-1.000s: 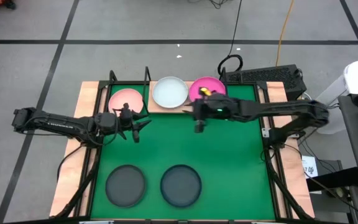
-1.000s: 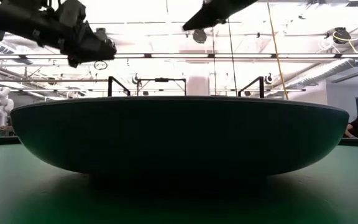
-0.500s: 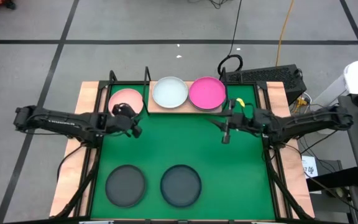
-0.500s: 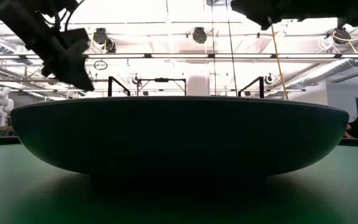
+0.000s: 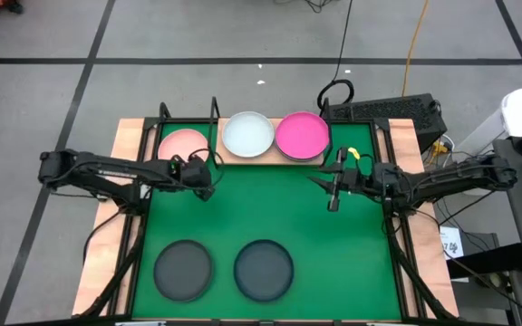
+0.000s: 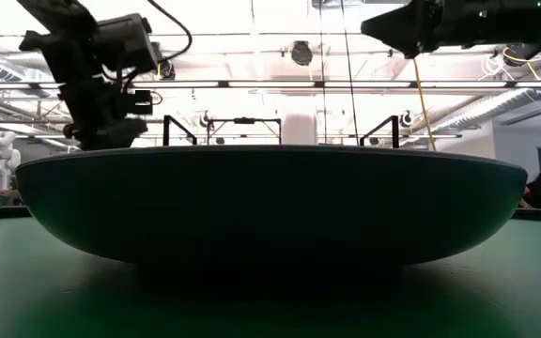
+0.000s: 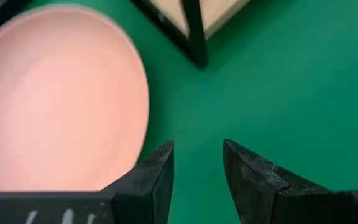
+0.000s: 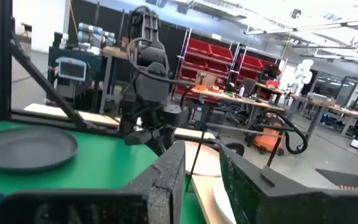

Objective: Place and stack plates onto a shelf
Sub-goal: Stack the peach plate on top of the white plate on the shelf

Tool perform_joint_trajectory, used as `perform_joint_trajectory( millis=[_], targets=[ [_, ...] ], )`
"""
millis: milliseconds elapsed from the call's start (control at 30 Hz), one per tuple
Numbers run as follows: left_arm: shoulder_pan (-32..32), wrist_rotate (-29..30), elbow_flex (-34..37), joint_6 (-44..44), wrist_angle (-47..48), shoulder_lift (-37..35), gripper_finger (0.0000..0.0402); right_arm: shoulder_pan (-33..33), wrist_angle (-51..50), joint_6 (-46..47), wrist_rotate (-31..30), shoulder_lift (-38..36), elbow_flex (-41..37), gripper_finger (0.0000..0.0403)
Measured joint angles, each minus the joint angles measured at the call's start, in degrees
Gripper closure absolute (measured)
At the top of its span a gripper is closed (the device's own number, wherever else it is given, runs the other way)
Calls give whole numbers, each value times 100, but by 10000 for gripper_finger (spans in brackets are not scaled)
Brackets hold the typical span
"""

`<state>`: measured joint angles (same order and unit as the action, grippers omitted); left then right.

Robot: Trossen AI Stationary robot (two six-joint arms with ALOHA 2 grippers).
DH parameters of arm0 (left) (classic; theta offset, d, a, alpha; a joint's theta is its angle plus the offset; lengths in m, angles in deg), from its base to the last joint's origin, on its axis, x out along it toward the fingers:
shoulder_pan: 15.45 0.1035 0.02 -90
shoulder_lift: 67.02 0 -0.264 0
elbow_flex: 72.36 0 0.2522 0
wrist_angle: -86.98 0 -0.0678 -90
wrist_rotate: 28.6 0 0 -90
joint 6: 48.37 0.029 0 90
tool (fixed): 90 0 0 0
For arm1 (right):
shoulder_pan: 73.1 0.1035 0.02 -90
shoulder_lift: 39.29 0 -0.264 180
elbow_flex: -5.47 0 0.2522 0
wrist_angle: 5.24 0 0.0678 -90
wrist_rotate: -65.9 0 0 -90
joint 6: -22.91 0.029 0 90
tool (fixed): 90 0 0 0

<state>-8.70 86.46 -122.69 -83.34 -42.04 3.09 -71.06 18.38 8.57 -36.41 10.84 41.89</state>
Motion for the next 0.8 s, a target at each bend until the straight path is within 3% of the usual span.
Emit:
perform_joint_trajectory(
  millis=[333, 800],
  targets=[
    [118, -12, 0, -106, 27, 113, 259, -4, 47, -27, -123, 0, -45, 321],
    [659, 169, 4, 531, 77, 225, 259, -4, 112, -49, -119, 0, -45, 321]
  ],
)
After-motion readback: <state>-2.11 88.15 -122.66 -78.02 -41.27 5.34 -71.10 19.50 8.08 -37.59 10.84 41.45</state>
